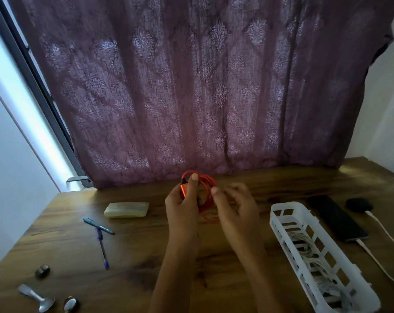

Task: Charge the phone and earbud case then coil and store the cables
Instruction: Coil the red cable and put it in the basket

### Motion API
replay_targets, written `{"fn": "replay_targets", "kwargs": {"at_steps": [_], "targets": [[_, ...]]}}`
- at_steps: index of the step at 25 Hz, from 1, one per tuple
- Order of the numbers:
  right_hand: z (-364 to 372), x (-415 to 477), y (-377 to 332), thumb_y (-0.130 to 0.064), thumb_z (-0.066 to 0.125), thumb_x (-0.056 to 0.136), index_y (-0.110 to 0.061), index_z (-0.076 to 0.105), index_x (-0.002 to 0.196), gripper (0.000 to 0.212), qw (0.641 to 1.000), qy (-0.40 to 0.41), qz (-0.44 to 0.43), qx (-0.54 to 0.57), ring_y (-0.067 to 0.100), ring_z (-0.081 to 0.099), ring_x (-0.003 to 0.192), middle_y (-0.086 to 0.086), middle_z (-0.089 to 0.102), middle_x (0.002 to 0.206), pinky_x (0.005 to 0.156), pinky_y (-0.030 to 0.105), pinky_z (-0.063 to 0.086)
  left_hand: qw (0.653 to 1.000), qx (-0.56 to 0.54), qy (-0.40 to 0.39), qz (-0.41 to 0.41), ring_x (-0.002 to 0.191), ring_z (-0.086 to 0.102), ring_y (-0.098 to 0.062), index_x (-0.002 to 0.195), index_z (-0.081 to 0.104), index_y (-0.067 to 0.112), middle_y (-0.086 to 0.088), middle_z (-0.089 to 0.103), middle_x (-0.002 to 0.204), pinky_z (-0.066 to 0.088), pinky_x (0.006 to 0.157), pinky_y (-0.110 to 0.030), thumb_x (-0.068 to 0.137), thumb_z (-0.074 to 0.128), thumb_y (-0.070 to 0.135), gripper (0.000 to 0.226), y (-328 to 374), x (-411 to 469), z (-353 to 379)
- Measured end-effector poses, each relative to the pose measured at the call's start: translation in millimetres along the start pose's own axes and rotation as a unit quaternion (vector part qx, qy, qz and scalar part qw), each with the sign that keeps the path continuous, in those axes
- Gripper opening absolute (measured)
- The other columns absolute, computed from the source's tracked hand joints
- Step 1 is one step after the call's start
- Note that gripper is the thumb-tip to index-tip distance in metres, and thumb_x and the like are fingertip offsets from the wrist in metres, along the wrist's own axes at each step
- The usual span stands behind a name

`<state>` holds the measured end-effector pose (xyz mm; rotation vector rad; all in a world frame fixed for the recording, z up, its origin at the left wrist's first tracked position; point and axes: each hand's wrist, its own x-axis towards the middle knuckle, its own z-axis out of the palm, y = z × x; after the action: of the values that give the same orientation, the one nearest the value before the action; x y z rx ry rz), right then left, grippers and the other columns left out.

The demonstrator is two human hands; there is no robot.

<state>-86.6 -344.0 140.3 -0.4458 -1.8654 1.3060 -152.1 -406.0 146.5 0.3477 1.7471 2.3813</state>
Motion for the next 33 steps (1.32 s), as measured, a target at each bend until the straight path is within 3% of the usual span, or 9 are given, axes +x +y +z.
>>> {"fn": "replay_targets", "kwargs": {"at_steps": [3,6,11,15,17,19,23,27,33], "targets": [[-4,-1,3,-0.027,0.068,0.082,-0.017,0.067,0.080,0.010,0.997,-0.036,0.023,-0.070,0.004,0.054,0.082,-0.009,0.050,0.094,0.064,0.008,0.044,1.000,-0.019,-0.005,-0.007,0.073,0.050,-0.024,0.087,0.056,-0.016,-0.017,0.056,0.077,0.043,0.066,-0.033,0.088,0.058,0.029,0.046,-6,-6,1],[-12,-2,-6,-0.019,0.062,0.087,-0.002,0.062,0.080,0.018,0.983,-0.065,0.152,0.077,0.009,0.052,0.072,-0.001,0.050,0.086,0.052,0.005,0.041,0.999,0.014,-0.032,0.016,0.066,0.050,-0.019,0.084,0.058,-0.011,-0.015,0.054,0.071,0.043,0.061,-0.028,0.087,0.058,0.026,0.036,-12,-11,-4],[-24,2,-5,-0.034,0.063,0.081,-0.016,0.064,0.075,0.019,0.918,-0.073,0.340,0.189,0.013,0.057,0.073,-0.001,0.062,0.072,0.062,0.026,0.040,0.993,0.083,-0.067,0.059,0.064,0.049,-0.021,0.078,0.065,0.009,-0.012,0.054,0.066,0.044,0.061,-0.034,0.077,0.063,0.040,0.031,-22,-22,-7],[-41,3,-4,-0.031,0.056,0.087,-0.015,0.064,0.072,0.024,0.928,-0.144,0.283,0.195,0.012,0.060,0.068,-0.004,0.064,0.062,0.064,0.027,0.046,0.994,0.085,-0.028,0.062,0.065,0.053,-0.028,0.076,0.065,0.010,-0.030,0.056,0.069,0.048,0.060,-0.046,0.077,0.063,0.047,0.037,-27,-18,-11],[-44,0,-7,-0.021,0.052,0.091,-0.010,0.067,0.082,0.021,0.933,-0.165,0.240,0.210,0.011,0.063,0.073,-0.002,0.067,0.067,0.073,0.027,0.050,0.993,0.090,-0.004,0.075,0.064,0.050,-0.025,0.074,0.064,0.011,-0.026,0.055,0.067,0.045,0.058,-0.037,0.086,0.062,0.035,0.027,-25,-17,-12],[-43,-2,-7,-0.020,0.051,0.093,-0.009,0.068,0.083,0.022,0.949,-0.140,0.203,0.198,0.009,0.062,0.070,-0.003,0.062,0.061,0.078,0.026,0.050,0.992,0.091,0.000,0.083,0.061,0.045,-0.020,0.072,0.063,0.013,-0.015,0.050,0.063,0.041,0.053,-0.028,0.088,0.058,0.026,0.021,-23,-19,-11],[-37,-3,-8,-0.024,0.055,0.091,-0.011,0.067,0.075,0.024,0.971,-0.059,0.175,0.154,0.004,0.041,0.047,-0.011,0.043,0.046,0.054,0.021,0.039,0.989,0.109,-0.007,0.098,0.061,0.043,-0.020,0.074,0.062,0.006,-0.010,0.049,0.062,0.039,0.056,-0.034,0.086,0.060,0.026,0.024,-25,-20,-12],[-40,-2,-10,-0.022,0.065,0.083,-0.019,0.068,0.081,0.005,0.989,-0.019,0.104,0.102,0.000,0.056,0.057,-0.012,0.061,0.060,0.055,0.016,0.043,0.982,0.147,0.017,0.119,0.057,0.044,-0.015,0.070,0.061,0.008,-0.004,0.050,0.056,0.042,0.057,-0.037,0.085,0.063,0.031,0.027,-29,-22,-11],[-43,-7,0,-0.014,0.077,0.066,-0.013,0.059,0.113,0.050,0.901,-0.164,0.056,0.397,0.015,0.065,0.090,0.006,0.070,0.095,0.078,0.022,0.052,0.995,-0.019,0.070,0.061,0.056,0.054,-0.009,0.073,0.061,0.009,0.000,0.059,0.059,0.047,0.055,-0.022,0.091,0.055,0.026,0.026,-18,-17,-3]]}}
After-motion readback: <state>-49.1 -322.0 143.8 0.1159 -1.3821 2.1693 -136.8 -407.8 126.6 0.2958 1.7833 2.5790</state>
